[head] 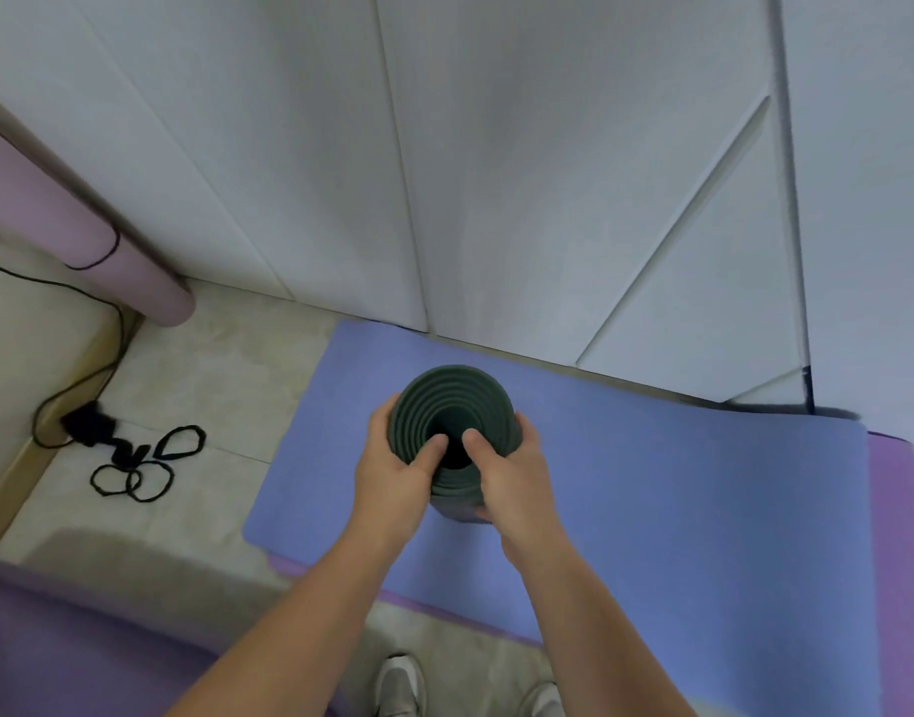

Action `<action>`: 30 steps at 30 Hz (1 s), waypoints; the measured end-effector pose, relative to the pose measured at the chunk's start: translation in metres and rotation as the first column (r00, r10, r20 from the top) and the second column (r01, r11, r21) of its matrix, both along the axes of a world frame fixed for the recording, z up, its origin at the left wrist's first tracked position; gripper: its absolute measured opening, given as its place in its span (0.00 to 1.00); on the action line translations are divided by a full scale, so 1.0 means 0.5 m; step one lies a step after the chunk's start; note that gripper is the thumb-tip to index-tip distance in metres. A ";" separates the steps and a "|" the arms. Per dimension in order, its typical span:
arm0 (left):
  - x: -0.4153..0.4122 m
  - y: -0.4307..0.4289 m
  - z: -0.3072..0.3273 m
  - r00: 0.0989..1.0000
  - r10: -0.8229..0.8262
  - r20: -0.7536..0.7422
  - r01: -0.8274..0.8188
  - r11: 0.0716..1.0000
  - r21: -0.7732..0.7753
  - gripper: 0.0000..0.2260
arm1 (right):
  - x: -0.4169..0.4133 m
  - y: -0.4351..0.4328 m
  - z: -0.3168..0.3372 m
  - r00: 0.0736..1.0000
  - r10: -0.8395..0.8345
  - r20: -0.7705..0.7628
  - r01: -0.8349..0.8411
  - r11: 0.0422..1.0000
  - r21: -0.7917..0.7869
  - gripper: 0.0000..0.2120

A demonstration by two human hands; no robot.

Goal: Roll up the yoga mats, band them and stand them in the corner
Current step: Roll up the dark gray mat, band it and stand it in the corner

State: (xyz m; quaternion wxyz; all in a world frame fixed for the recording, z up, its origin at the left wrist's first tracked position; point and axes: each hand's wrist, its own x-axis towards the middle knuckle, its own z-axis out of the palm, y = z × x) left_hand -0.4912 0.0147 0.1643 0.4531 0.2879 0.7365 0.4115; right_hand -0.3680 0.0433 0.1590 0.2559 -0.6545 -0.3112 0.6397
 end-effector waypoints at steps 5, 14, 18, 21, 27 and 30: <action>-0.040 -0.041 -0.015 0.999 -0.017 -0.028 0.013 0.988 -0.151 0.20 | -0.014 -0.017 -0.008 0.994 0.088 -0.067 -0.096 0.988 -0.121 0.41; -0.027 0.008 0.002 0.880 -0.319 -0.351 0.240 0.938 -0.251 0.23 | -0.010 0.024 0.019 0.929 0.284 0.237 -0.273 0.959 -0.081 0.25; -0.018 0.010 -0.020 0.891 -0.315 -0.326 0.237 0.937 -0.258 0.21 | -0.013 0.039 -0.013 0.920 0.263 0.291 -0.241 0.964 -0.111 0.31; -0.028 0.038 -0.021 0.901 -0.313 -0.300 0.236 0.934 -0.267 0.20 | -0.017 0.077 -0.009 0.907 0.304 0.292 -0.269 0.951 -0.153 0.21; -0.063 0.085 0.019 0.673 -0.575 -0.466 0.377 0.808 -0.453 0.28 | -0.034 0.115 0.037 0.679 0.515 0.524 -0.529 0.838 -0.138 0.04; -0.063 0.093 0.020 0.630 -0.640 -0.440 0.498 0.767 -0.405 0.33 | -0.051 0.117 0.041 0.494 0.601 0.628 -0.718 0.690 -0.096 0.12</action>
